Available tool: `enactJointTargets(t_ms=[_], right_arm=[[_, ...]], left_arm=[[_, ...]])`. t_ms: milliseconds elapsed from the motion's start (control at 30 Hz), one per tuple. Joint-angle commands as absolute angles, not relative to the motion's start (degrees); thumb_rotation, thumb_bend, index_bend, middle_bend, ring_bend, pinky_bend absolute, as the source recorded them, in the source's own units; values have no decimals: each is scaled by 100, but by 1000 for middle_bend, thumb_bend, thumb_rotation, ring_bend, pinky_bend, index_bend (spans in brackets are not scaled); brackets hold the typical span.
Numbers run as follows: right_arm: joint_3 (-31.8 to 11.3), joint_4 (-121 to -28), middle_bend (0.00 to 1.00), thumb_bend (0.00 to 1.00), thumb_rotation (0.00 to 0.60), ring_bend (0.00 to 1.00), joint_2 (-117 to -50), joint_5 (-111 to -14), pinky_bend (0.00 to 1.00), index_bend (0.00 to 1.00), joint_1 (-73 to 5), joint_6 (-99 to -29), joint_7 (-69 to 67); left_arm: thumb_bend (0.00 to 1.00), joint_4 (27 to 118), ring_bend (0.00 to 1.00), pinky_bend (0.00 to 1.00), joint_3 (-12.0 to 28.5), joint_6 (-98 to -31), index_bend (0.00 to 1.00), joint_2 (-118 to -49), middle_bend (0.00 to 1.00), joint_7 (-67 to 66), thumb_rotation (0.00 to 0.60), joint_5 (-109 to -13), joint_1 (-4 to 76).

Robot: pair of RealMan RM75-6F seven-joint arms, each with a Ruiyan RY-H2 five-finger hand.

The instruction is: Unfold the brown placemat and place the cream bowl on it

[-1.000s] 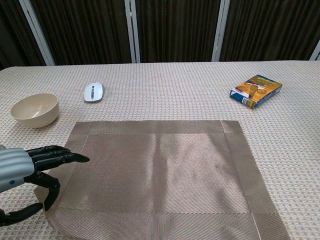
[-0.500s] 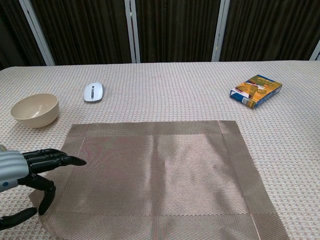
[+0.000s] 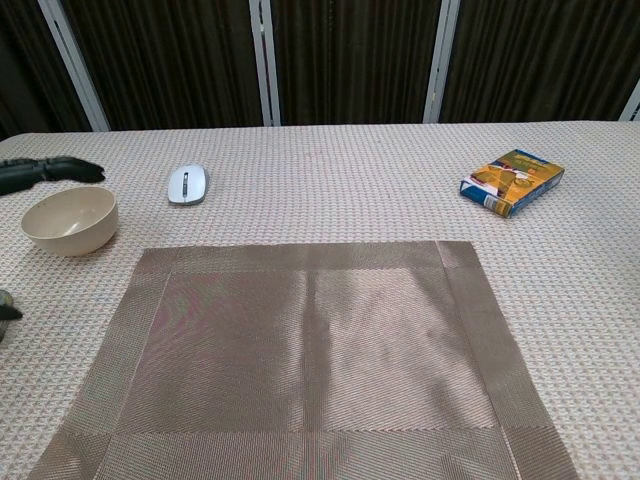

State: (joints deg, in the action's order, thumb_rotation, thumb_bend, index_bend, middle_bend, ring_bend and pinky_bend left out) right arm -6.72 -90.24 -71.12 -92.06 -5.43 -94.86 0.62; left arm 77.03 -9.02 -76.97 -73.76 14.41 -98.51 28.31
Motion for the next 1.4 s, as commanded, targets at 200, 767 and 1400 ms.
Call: enactJointTargets(t_ms=[200, 767, 1400], right_arm=[[-686, -9008, 0, 0, 600, 0, -7117, -9178, 0, 0, -546, -9463, 94], [-733, -8890, 0, 0, 600, 0, -7207, -9040, 0, 0, -594, -9328, 202], [-740, -8858, 0, 0, 600, 0, -7200, -9034, 0, 0, -600, -9322, 135]], left_arm=[[0, 6210, 0, 0, -348, -6924, 194, -7814, 0, 1827, 600, -8807, 2794], [321, 4138, 0, 0, -141, -6323, 299, -9130, 0, 2425, 600, -8644, 2891], [428, 3695, 0, 0, -86, -6244, 594, -9394, 0, 2587, 600, -8681, 2901]])
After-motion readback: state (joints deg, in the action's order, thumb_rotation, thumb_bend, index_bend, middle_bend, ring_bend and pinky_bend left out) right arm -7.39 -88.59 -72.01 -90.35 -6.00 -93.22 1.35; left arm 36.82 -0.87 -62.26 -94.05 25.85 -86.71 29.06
